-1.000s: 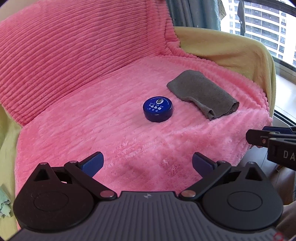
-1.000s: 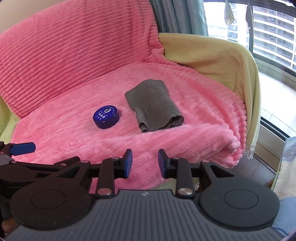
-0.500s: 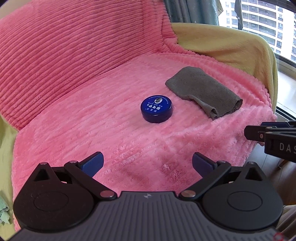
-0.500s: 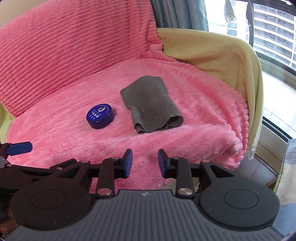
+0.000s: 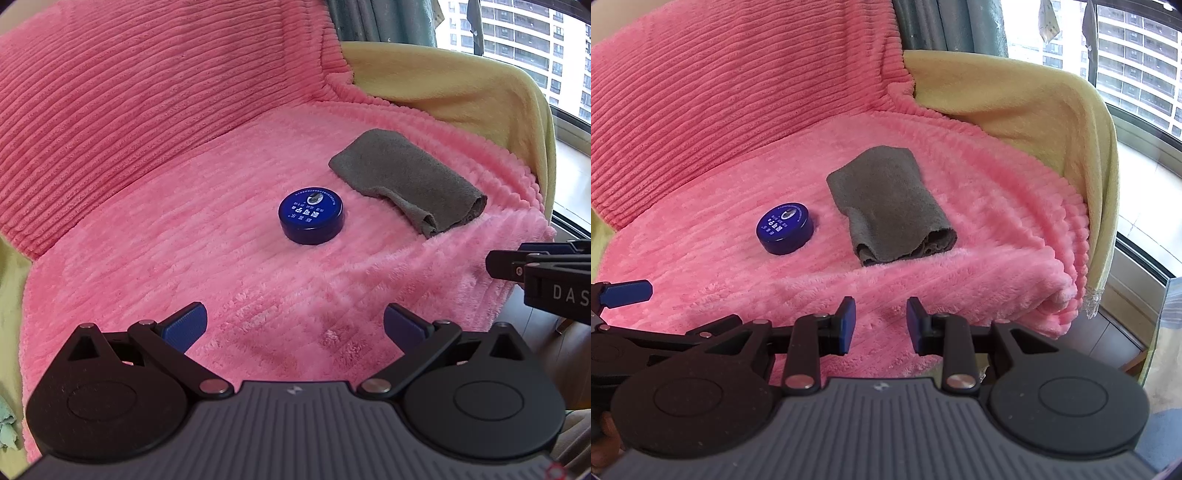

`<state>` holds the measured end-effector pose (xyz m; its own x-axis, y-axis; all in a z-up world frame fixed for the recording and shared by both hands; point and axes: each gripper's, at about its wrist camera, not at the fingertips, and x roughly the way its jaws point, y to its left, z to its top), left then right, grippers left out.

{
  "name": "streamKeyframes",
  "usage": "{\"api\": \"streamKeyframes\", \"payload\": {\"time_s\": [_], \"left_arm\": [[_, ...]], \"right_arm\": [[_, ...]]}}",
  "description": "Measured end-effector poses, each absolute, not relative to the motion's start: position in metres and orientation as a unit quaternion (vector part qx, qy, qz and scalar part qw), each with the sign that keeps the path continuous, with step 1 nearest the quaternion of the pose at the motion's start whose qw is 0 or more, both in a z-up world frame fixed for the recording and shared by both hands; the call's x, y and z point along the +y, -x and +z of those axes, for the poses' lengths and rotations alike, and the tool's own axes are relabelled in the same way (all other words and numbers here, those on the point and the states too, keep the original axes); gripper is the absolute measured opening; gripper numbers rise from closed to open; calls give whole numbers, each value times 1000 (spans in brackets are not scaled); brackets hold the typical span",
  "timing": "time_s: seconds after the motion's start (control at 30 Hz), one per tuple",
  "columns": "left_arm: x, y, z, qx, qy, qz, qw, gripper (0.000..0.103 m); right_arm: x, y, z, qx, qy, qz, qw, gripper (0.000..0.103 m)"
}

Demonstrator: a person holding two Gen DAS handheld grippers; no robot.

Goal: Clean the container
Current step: 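Move both tools toward the blue tin and grey cloth, then grasp the grey cloth with the right gripper while the left approaches the blue tin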

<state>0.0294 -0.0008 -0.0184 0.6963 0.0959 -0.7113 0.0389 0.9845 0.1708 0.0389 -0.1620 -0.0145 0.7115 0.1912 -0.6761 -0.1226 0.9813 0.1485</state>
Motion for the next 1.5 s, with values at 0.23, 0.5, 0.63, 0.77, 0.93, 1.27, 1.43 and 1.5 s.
{"api": "streamKeyframes", "payload": {"time_s": [0.23,0.5,0.63,0.77,0.93,1.27,1.43,1.5], "left_arm": [[1,-37,-20,393,-86,13,916,103],[2,-49,-23,396,-84,13,914,103],[3,-54,-25,397,-86,13,914,103],[3,-59,-26,398,-89,12,913,103],[5,-67,-26,397,-92,9,913,103],[11,-94,-22,399,-83,3,913,103],[8,-114,-17,391,-95,-3,916,103],[8,-120,-18,388,-103,-7,916,103]], "right_arm": [[-158,-46,-19,374,-42,85,923,27],[-161,-58,-20,374,-33,87,923,27],[-162,-64,-19,370,-36,90,924,27],[-165,-70,-17,364,-42,95,925,27],[-168,-78,-14,357,-51,101,927,27],[-177,-99,-9,340,-76,113,930,27],[-174,-125,-4,325,-69,127,935,27],[-167,-134,-9,334,-50,138,931,27]]}}
